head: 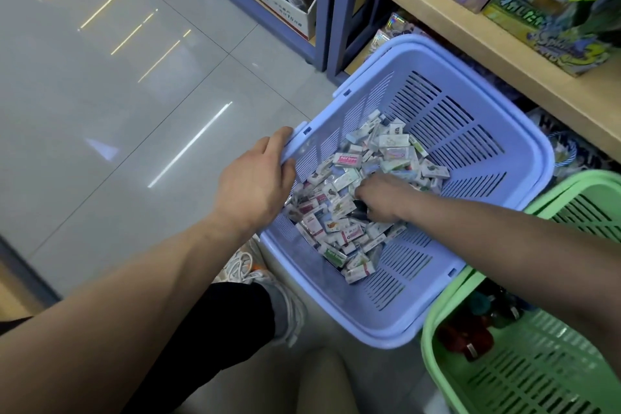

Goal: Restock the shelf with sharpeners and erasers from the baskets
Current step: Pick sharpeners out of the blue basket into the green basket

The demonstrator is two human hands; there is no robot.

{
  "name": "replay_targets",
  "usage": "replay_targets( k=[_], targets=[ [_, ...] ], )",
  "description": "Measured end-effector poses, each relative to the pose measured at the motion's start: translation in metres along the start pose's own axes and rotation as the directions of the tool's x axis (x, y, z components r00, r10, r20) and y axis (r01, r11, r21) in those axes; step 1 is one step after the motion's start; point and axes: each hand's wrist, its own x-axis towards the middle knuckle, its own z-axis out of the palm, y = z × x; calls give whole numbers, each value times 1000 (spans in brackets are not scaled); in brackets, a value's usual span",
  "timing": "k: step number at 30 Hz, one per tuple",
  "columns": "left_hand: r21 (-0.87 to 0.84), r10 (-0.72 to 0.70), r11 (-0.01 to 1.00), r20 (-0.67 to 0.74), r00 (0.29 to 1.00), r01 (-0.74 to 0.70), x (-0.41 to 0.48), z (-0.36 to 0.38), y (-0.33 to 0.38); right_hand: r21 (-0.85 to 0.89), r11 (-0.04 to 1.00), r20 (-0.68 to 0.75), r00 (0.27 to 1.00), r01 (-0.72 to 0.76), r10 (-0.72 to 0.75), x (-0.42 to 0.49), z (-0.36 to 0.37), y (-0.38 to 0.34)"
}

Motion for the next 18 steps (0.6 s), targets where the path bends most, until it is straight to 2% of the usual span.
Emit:
replay_targets(
  k=[2,6,9,12,15,17,18],
  targets=[
    [-15,-9,1000,2,1000,9,0,-1,1,-58,998,3,1000,-14,14,6,10,-2],
    [-27,-18,999,12,1000,19,-1,-4,3,-5,1000,-3,1000,-29,29,7,12,-4],
    [-38,-12,999,-3,1000,12,1,-4,0,93,995,33,999,-42,39,3,2,-2],
    [-39,-5,999,13,1000,6,3,-2,-1,266,964,58,998,-24,8,-7,-9,3],
    [34,-1,999,-29,1000,2,1,-8,0,551,834,6,1000,-25,26,-25,-21,5],
    [171,100,982,-115,988,-79,-1,-17,8,769,638,-125,988,37,93,-47,-33,2],
    [192,166,971,-108,980,-143,-2,-20,14,844,528,-199,971,99,135,-59,-39,-2]
  ],
)
